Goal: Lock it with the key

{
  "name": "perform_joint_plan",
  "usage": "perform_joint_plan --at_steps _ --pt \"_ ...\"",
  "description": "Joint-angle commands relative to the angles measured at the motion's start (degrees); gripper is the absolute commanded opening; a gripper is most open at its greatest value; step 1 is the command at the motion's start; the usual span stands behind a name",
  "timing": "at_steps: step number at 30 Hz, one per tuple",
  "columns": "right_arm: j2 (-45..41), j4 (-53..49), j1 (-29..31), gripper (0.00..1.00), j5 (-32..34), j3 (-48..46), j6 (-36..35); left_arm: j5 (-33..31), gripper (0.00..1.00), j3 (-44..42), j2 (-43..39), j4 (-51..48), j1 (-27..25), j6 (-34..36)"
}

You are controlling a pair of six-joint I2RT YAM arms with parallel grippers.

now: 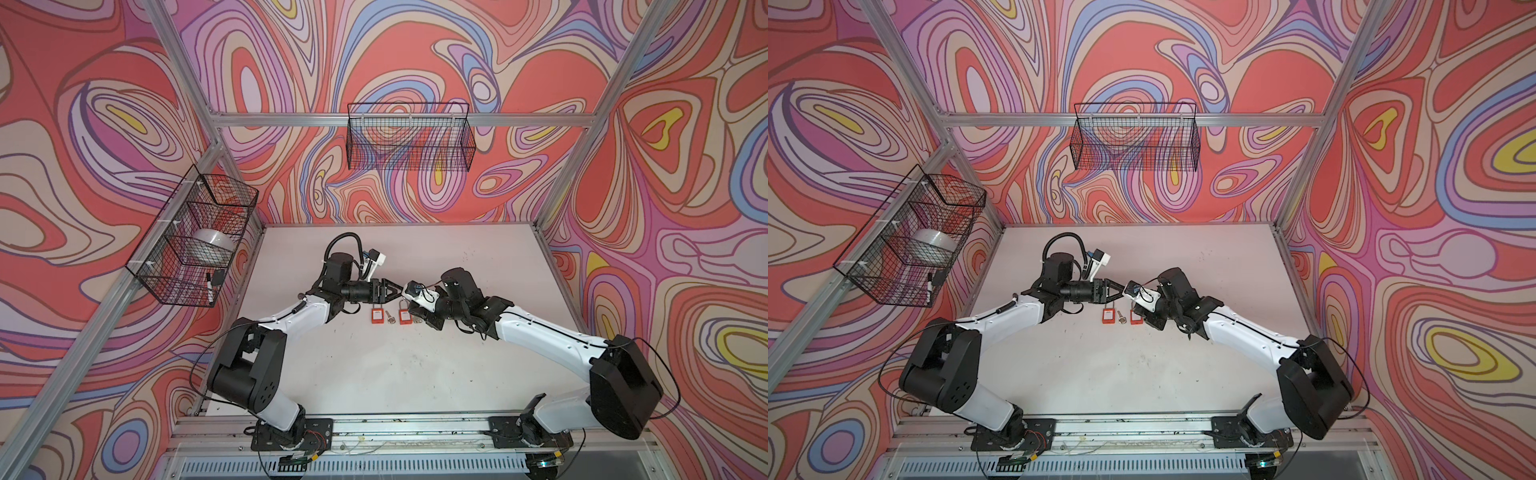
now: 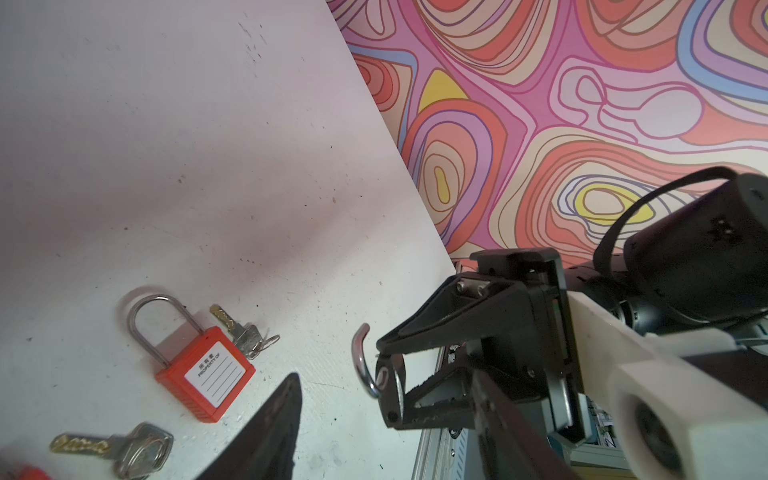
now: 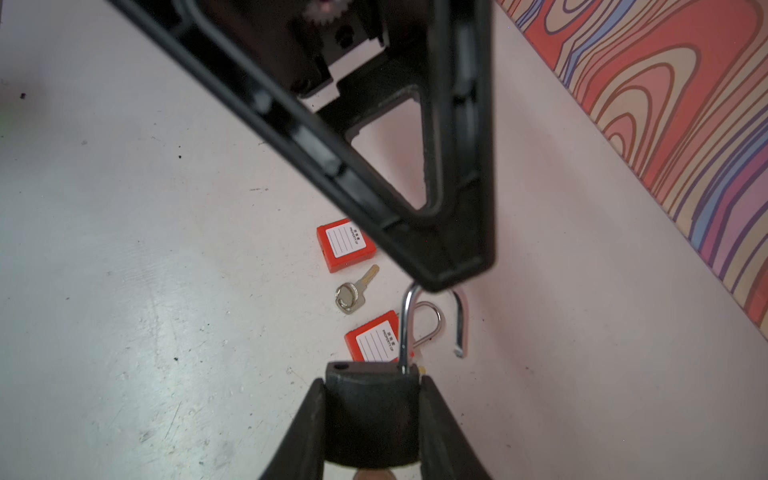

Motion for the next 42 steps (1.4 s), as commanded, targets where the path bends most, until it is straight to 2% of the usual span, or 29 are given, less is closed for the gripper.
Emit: perform_joint_plan --at_steps 1,11,18,21,32,34,37,40,42 --pt "0.2 2.9 -0.8 0.16 -2.1 1.6 0.9 2.6 0.64 -0.6 0.8 4.6 -0.8 -1.9" --pt "0.9 2.9 -1.1 0.17 -2.4 4.2 -0.1 2.4 0.58 -0.3 1.9 2.3 -2.5 -0.1" --pt "1.7 1.6 -1.0 0.16 -2.8 6.1 -1.2 2.0 0.49 0.9 3.0 1.5 -3.5 0.5" --pt "1.7 1.4 -1.1 0.17 -3.0 6.5 -1.6 2.0 0.42 1.5 3.5 0.9 -3.7 0.8" --pt "1.5 1.1 -1.0 0.17 -2.6 6.4 -2.9 2.5 0.03 2.0 3.5 1.1 -3.6 0.5" --pt "1.5 0.5 -1.1 0.18 -2.7 6.6 -3.1 2.3 0.00 2.1 3.4 1.4 -3.7 0.4" --pt "1.3 0.1 -1.0 0.26 -2.3 6.5 -3.0 2.0 0.00 1.9 3.4 3.6 -3.7 -1.2" --pt "0.8 -0.3 -1.0 0.50 -1.5 6.0 -2.6 1.6 0.00 1.6 3.4 7.5 -3.7 -3.4" --pt "-0.3 0.5 -1.4 0.56 -1.1 5.0 -0.9 1.2 0.00 1.3 3.4 10.3 -3.6 -4.8"
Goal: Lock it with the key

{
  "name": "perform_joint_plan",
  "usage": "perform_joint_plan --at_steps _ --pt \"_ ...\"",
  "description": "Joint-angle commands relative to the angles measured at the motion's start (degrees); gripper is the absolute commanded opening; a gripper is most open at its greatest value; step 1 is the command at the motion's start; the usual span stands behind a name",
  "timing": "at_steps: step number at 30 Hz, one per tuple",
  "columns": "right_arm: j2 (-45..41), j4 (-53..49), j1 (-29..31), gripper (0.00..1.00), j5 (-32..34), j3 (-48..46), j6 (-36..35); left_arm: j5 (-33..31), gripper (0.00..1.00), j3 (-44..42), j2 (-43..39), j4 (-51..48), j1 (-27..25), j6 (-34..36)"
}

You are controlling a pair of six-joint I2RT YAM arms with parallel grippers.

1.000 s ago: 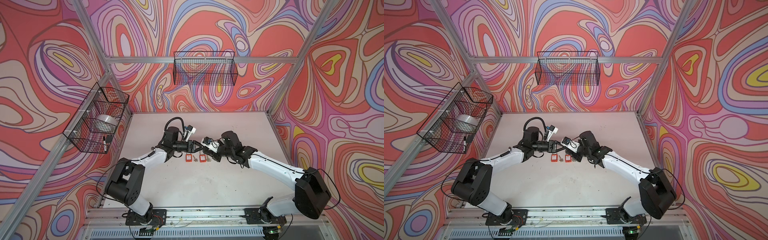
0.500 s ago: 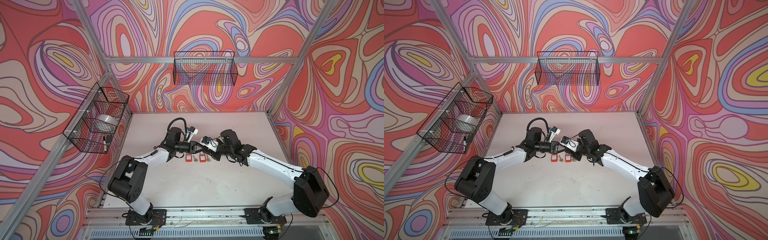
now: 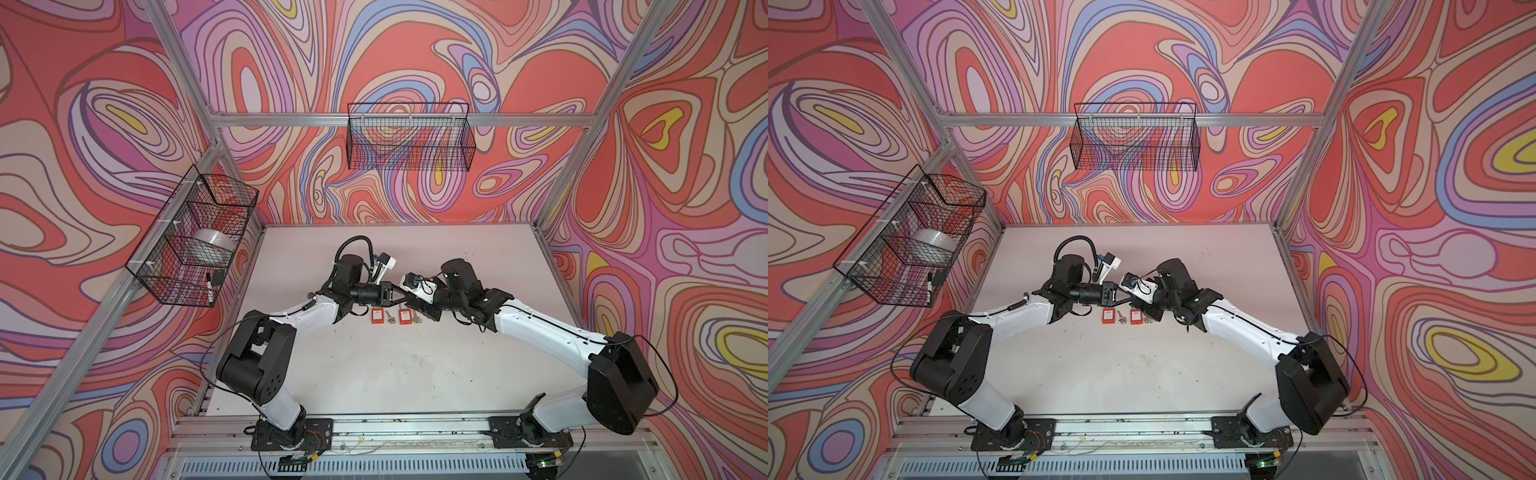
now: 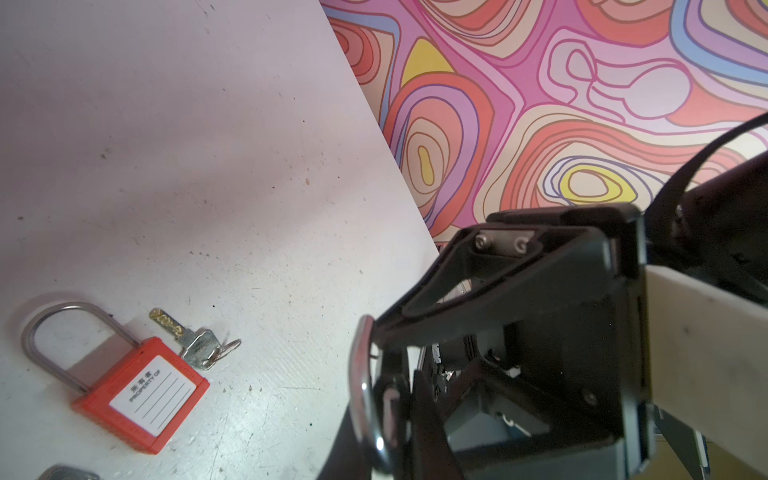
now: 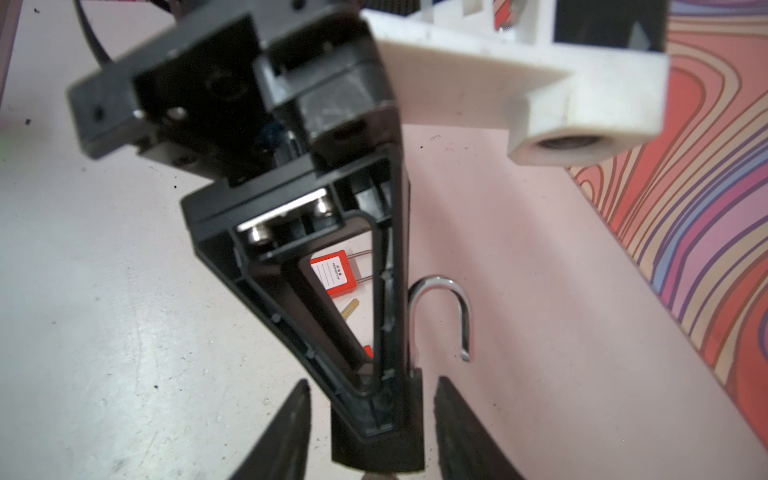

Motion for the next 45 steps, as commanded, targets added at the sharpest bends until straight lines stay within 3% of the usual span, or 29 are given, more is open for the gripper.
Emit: perform_joint_plan --at_steps 1,6,14,16,22,29,36,45 --pt "-3.0 2.6 -1.3 0.57 -0.4 -0.9 3.9 -0.3 0.00 0.3 0.2 8.3 -0.1 -2.4" --pt "-8.9 10.1 -9.0 0.59 -9.1 -4.9 19.5 -0.4 0.00 -0.7 0.4 20.6 0.4 -7.3" --pt "-11.2 27.6 -17.0 0.57 -21.5 -9.5 48.3 1.1 0.00 -0.1 7.7 56.2 1.1 -28.7" --pt "-10.1 31.2 -18.6 0.56 -24.1 -9.5 54.5 1.0 0.00 1.0 8.8 58.2 1.0 -30.9" --pt "-4.3 39.0 -19.5 0.53 -29.9 -6.8 70.3 0.0 0.00 1.2 7.5 56.2 1.0 -28.1" --pt "0.9 42.1 -19.6 0.51 -32.5 -4.5 75.7 -0.1 0.00 1.2 6.8 56.1 1.0 -28.3" --pt "2.8 48.9 -18.8 0.42 -35.4 -6.3 80.8 -0.5 0.00 1.1 6.8 56.1 1.1 -28.1" --pt "4.3 49.0 -17.9 0.42 -35.2 -7.1 80.8 -0.7 0.00 1.1 6.6 55.8 1.1 -28.1"
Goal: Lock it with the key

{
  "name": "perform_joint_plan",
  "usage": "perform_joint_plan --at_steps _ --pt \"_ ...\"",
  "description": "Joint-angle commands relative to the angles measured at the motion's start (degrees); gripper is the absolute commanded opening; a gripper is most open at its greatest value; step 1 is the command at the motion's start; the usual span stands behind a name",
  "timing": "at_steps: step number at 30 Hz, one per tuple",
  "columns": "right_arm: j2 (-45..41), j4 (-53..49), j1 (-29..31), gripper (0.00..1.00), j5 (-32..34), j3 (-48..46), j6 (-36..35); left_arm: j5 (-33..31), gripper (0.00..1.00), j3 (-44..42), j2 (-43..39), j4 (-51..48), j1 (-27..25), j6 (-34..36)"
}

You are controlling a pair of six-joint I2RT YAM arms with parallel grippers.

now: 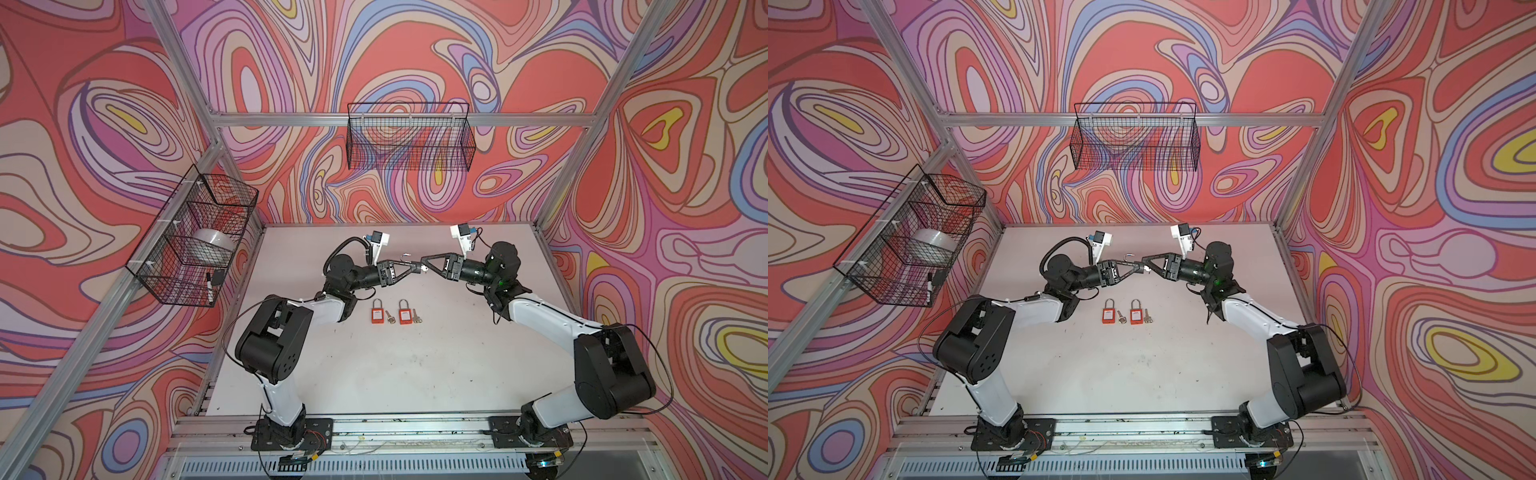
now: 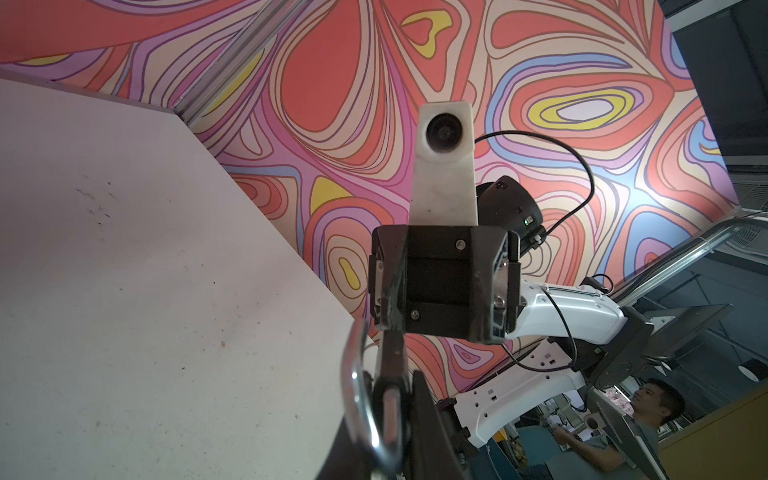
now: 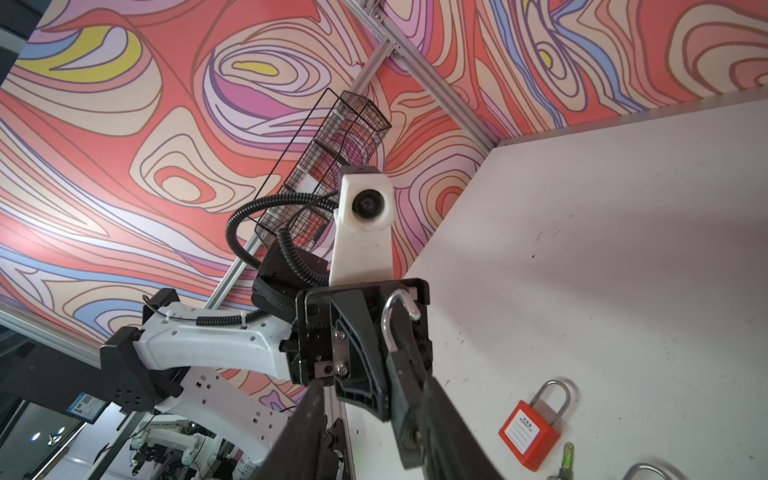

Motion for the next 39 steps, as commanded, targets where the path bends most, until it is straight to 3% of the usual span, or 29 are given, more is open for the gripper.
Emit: perform_joint_plan --at_steps 1,10,16,22,28,30,33,39 --pt "0.6 0.9 0.4 0.43 -0.3 -1.1 0.0 -0.4 0.00 1.3 -2.4 5.0 0.2 -0.5" --pt "-0.1 -2.7 0.6 0.45 -0.3 -2.0 -2.2 -0.5 0.00 1.3 -2.7 4.4 0.2 -0.2" --pt "1.3 -2.1 2.6 0.32 -1.3 -1.4 -1.8 -0.8 0.00 1.0 -2.8 4.3 0.2 0.1" --pt "3.1 3.9 3.0 0.11 -2.2 -1.4 2.1 -0.7 0.00 0.5 -3.2 4.1 0.2 0.2" --pt "3.5 3.7 3.1 0.00 -2.3 -0.8 2.8 -0.4 0.00 -0.1 -4.2 2.1 0.2 1.7" --pt "3.7 3.4 3.2 0.00 -2.7 -0.4 2.9 -0.5 0.06 -0.3 -4.5 1.4 0.2 2.2" --pt "4.1 5.5 3.1 0.00 -2.4 -1.0 4.4 -1.1 0.28 -0.6 -4.8 0.9 0.3 2.6" --pt "3.5 8.0 3.1 0.00 -0.8 -1.8 5.2 -2.3 0.48 -1.5 -6.1 0.7 1.8 3.1"
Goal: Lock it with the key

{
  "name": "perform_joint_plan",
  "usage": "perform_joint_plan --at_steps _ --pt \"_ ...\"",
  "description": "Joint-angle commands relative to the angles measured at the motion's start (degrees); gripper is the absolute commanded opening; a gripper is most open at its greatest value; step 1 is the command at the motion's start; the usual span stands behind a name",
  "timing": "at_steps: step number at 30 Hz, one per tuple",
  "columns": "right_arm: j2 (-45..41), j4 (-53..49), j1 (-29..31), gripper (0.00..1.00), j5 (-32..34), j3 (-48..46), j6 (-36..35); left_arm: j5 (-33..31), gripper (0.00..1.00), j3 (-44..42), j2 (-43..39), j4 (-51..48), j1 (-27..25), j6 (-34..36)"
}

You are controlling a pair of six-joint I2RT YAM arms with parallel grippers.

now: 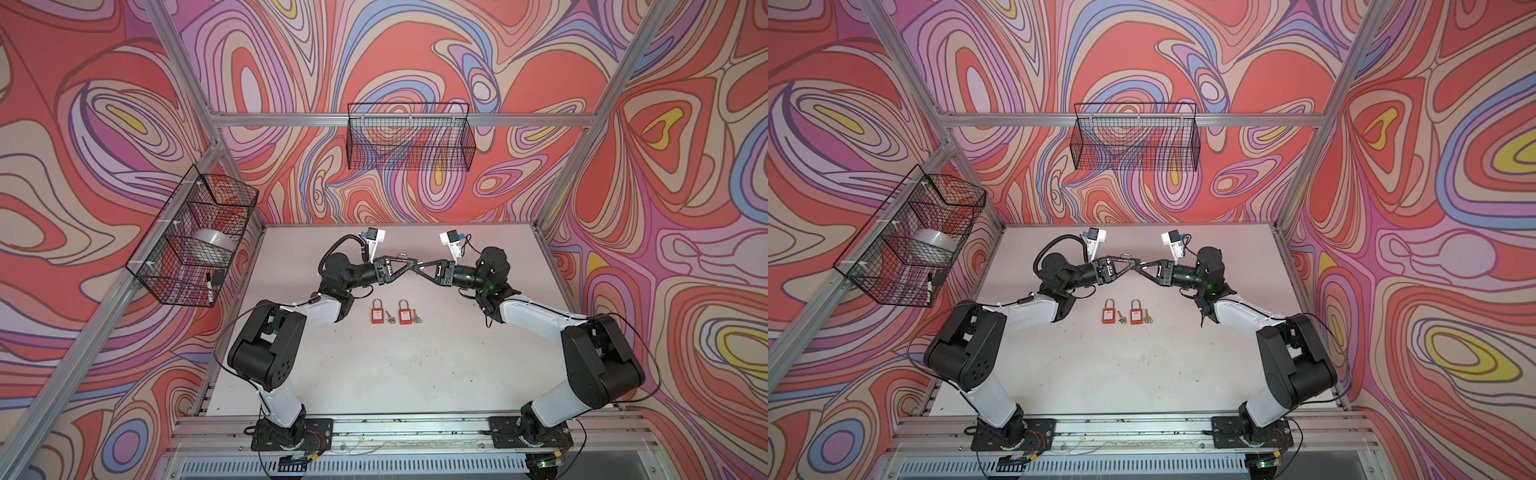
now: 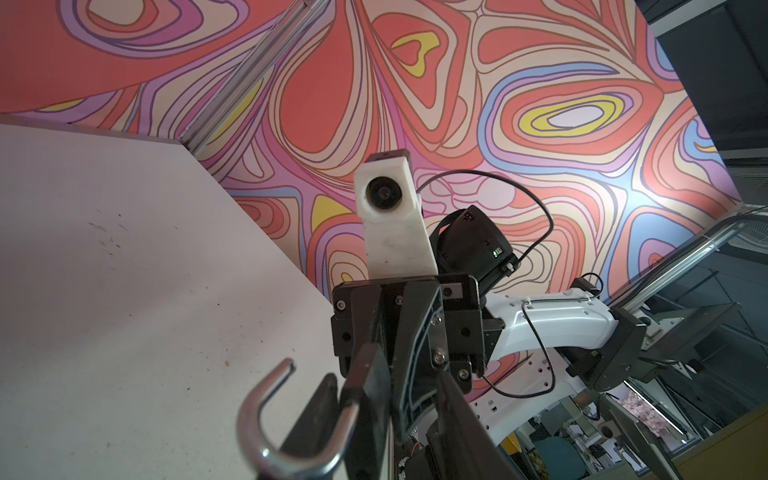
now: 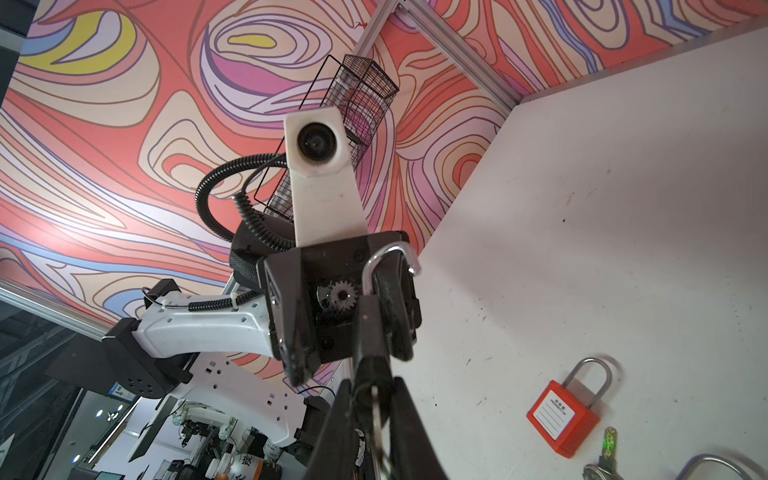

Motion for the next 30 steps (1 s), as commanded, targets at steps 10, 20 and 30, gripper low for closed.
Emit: perform_joint_plan --at_steps 10,20,30 --pt "-1.1 3.2 0.1 0.00 1.0 0.0 0.7 0.2 0.59 -4.2 -6.8 -3.6 4.0 4.9" --pt "-2.0 2.7 0.1 0.00 0.1 -0.1 1.5 0.8 0.61 -4.7 -8.8 -4.2 6.8 5.2" --pt "-1.4 4.5 0.1 0.00 -0.7 -1.1 3.7 1.3 0.62 -0.7 -7.8 -4.4 6.9 5.6"
